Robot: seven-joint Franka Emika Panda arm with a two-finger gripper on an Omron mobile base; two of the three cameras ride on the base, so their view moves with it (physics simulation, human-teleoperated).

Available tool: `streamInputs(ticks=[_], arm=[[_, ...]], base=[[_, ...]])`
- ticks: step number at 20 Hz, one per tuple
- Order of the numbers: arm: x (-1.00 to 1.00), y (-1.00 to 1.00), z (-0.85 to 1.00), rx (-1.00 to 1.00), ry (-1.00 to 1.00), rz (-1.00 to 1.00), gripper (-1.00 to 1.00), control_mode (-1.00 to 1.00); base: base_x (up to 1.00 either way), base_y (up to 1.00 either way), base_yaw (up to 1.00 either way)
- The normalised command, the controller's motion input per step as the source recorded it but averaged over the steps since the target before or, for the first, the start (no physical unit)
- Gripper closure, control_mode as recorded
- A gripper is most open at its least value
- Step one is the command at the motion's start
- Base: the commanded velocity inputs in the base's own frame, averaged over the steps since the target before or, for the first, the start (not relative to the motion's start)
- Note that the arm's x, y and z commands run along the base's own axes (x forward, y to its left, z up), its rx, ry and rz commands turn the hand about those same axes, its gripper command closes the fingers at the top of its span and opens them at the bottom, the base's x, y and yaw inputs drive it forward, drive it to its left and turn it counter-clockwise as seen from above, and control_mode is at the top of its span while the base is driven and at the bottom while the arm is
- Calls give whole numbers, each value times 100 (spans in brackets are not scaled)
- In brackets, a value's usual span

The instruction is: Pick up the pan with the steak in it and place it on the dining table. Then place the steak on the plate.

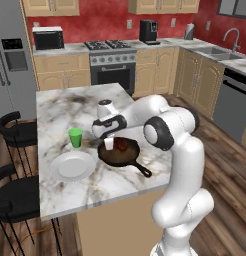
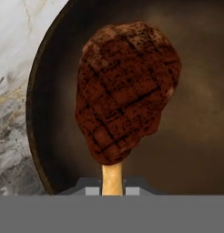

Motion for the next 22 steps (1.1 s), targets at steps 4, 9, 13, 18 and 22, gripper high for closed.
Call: streamInputs(ticks=[4,9,13,18,22], arm=[[-8,-1,52,2,1,-11,100,-100],[-16,-9,39,1,2,-11,100,-100],[-22,-4,32,1,0,-9,100,-100],[-40,33,30,4,0,-5,100,-100],[-45,53,42,2,0,0,100,-100]], base=[[0,0,0],[0,0,0],[0,0,0],[0,0,0],[0,0,0]])
